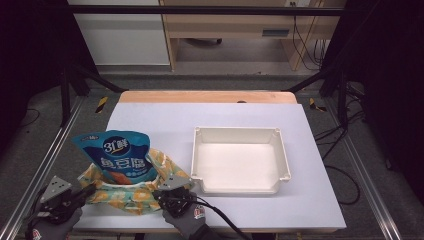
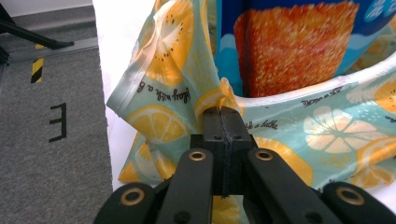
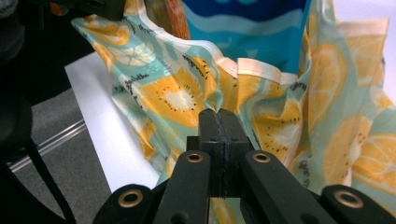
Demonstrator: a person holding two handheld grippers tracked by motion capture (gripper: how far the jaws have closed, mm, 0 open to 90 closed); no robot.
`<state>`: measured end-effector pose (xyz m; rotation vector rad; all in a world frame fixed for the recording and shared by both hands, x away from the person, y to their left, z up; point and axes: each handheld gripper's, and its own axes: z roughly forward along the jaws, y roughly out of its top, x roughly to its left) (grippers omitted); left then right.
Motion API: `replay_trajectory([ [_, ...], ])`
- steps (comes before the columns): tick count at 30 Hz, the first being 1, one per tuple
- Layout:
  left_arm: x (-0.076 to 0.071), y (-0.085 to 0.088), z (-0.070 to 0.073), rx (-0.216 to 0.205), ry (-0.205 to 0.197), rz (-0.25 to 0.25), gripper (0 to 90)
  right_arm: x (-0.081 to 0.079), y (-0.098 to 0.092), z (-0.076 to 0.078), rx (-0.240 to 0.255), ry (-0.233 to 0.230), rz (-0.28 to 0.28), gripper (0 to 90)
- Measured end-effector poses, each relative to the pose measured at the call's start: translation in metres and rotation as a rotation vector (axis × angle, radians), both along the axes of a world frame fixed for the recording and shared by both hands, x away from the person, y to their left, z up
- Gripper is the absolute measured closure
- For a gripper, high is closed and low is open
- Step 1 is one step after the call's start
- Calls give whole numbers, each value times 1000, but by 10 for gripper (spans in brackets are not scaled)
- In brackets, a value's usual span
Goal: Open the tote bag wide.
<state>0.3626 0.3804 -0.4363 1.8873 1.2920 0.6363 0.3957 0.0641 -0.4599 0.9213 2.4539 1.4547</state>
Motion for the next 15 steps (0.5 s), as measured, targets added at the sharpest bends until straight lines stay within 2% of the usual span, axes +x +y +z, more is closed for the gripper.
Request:
replay_trajectory([
  [4,1,0,-4,20,12,-11,899,0,1,-6,-15,7,-3,900],
  [12,5,0,-15,21,35,-18,899,1,4,-16,-46,19,-12,900],
  [15,6,1,-20,27,55,-22,899,1,6,-20,-59,19,-13,897],
])
